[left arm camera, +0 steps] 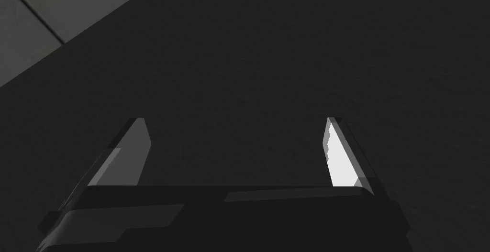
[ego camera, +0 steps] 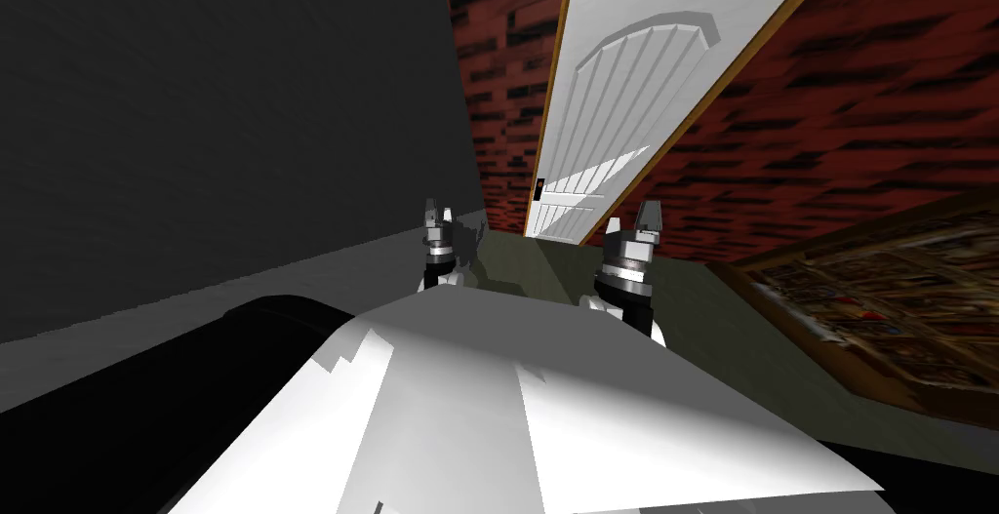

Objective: Pull the door open

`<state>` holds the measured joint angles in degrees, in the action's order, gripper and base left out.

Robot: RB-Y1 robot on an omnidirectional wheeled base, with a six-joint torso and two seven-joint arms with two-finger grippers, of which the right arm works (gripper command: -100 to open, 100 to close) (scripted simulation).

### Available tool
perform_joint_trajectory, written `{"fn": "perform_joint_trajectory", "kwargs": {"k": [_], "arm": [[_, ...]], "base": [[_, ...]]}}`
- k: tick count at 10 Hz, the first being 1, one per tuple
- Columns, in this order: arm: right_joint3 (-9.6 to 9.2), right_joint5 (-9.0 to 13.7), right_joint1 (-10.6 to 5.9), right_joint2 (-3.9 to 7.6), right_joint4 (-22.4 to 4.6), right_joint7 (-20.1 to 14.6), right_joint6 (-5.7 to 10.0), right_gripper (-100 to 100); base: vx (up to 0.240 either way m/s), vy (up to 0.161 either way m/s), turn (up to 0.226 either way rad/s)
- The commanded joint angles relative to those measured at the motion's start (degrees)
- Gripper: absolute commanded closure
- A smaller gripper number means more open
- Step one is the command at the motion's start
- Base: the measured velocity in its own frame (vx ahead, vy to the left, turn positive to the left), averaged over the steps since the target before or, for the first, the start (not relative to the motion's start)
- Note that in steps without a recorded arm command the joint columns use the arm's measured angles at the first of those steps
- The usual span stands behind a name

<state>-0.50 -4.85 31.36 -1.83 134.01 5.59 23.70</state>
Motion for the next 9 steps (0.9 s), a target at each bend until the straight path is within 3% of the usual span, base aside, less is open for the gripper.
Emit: {"fn": "perform_joint_trajectory", "kwargs": {"k": [1, 9], "arm": [[0.06, -0.26, 0.17, 0.46, -0.48, 0.78, 0.15, -100], [0.61, -2.48, 1.70, 3.30, -4.64, 7.53, 1.45, -100]], "base": [[0.090, -0.083, -0.009], [0.214, 0.040, -0.003]]}}
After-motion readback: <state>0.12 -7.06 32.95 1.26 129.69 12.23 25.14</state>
